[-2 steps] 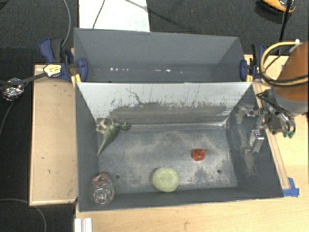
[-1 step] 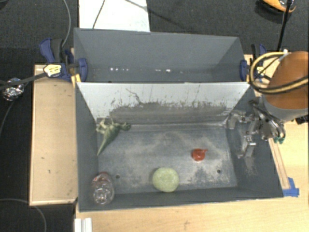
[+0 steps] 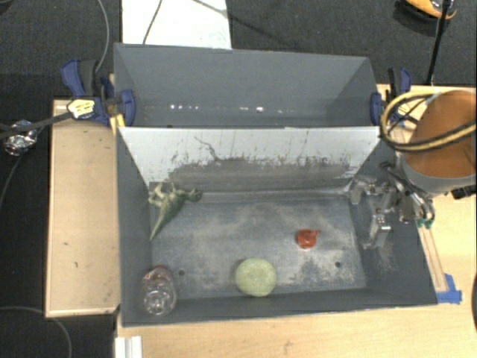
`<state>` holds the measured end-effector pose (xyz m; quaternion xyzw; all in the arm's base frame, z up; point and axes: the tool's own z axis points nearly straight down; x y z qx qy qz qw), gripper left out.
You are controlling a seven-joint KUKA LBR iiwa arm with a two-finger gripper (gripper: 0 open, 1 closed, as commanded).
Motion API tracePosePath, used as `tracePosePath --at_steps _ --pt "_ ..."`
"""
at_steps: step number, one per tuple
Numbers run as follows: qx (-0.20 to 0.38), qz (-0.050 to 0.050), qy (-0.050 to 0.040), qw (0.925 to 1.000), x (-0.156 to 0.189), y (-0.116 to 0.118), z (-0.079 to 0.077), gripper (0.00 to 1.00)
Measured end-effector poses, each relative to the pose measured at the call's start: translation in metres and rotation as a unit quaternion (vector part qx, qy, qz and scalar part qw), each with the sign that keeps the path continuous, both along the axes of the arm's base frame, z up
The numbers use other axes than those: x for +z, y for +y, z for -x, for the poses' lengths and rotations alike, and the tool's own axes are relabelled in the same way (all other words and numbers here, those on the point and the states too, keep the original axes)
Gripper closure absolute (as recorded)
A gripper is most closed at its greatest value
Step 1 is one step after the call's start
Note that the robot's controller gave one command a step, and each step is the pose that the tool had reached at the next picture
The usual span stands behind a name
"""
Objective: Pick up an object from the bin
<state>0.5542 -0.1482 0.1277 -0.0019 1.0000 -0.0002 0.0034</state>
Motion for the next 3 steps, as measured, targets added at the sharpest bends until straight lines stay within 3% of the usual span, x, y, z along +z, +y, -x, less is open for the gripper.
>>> tracePosePath --at_steps 2,3 --pt "-0.06 -0.002 -0.0002 0.9982 -0.043 0.077 0.012 0.0" --pt "-0.08 0.0 0.0013 0.9968 -0.054 0.088 0.013 0.0"
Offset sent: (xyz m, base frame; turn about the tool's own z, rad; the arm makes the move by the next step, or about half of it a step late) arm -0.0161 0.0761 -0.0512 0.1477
